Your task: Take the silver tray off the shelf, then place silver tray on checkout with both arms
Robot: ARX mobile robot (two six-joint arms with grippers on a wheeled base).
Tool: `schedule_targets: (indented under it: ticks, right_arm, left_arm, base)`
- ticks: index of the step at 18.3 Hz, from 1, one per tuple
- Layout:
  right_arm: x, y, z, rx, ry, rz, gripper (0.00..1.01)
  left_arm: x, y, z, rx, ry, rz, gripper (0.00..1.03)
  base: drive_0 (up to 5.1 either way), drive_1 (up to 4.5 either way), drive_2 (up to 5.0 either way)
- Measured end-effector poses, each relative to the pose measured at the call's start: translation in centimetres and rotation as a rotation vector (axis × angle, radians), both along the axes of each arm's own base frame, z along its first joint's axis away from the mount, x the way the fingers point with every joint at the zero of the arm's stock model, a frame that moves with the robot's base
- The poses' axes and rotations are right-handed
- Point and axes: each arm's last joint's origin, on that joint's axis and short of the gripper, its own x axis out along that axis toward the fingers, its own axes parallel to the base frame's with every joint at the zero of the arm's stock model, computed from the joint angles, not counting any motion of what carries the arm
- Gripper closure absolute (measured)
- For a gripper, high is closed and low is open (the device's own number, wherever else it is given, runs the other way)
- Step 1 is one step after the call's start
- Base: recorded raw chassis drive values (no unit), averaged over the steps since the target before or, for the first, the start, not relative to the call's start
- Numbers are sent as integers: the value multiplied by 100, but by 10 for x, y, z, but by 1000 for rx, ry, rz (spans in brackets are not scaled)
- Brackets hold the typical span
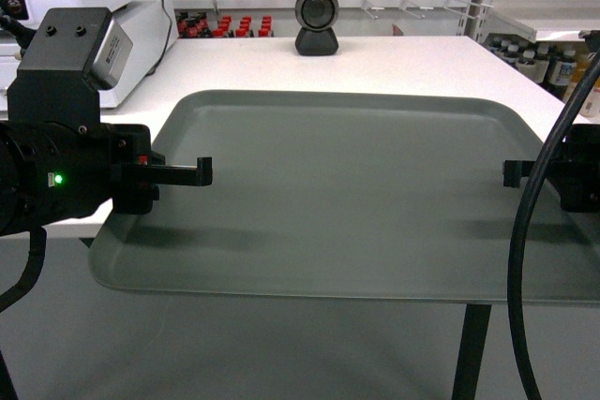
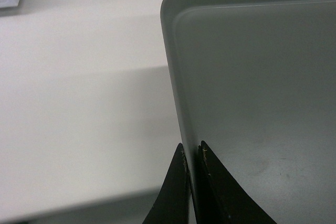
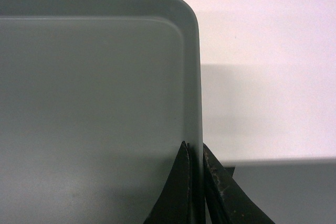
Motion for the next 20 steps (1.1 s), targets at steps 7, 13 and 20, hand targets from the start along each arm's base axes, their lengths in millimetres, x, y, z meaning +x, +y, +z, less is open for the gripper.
schedule_targets:
  ticks: [7,13,20]
  right_arm:
    - [0,0,0,-1,3,0,98]
    - [0,0,0,0,0,0,98]
    - [0,0,0,1,-4,0,98]
  left_arm:
    - [0,0,0,1,3,-1,100]
    - [0,0,0,-1,-2,-1,100]
    - [0,0,0,-1,-3,-1,100]
  base:
    - [-8,410,-426]
    - [-14,405,-432]
    - [-4,354,-363]
